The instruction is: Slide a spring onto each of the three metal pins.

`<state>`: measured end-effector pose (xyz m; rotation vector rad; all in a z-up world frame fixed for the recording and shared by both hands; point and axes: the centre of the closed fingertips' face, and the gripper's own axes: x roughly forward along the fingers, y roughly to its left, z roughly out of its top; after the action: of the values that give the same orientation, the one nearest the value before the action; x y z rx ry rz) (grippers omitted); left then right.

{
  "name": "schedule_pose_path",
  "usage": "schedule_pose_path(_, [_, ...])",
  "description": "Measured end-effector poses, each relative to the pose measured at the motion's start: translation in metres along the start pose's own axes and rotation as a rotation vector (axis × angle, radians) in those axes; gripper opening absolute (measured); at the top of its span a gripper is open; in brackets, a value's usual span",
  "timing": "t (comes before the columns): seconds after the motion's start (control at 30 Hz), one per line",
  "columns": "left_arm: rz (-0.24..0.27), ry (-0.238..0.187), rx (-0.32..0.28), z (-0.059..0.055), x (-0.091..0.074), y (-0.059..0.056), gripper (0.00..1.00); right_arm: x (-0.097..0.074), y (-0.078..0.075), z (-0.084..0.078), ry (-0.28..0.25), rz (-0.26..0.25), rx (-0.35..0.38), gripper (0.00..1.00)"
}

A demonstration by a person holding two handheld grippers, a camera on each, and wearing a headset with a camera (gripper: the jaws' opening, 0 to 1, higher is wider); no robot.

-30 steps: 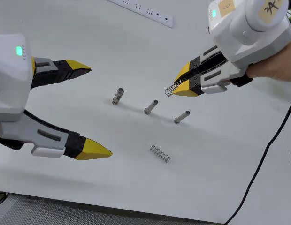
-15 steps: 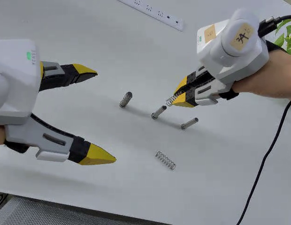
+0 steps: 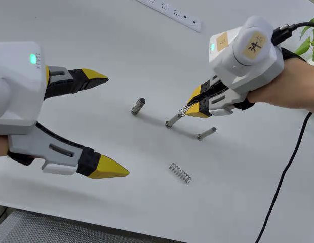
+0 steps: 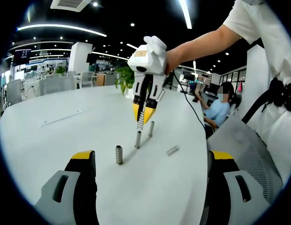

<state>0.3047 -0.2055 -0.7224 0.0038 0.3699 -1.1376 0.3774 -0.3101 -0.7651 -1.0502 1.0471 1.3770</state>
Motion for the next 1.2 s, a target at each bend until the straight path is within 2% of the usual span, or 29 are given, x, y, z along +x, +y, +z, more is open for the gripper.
schedule_pose_path(0.7, [-0.008,-0.023,-0.014,0.004,0.002,0.000,0.98,0.006,0.000,-0.002,0.015,0.016,-0.007,0.06])
schedule_pose_path(1.2, [-0.007,-0.023,-0.020,0.002,0.002,-0.002,0.98,0.014,0.002,-0.005,0.025,0.024,-0.017,0.06])
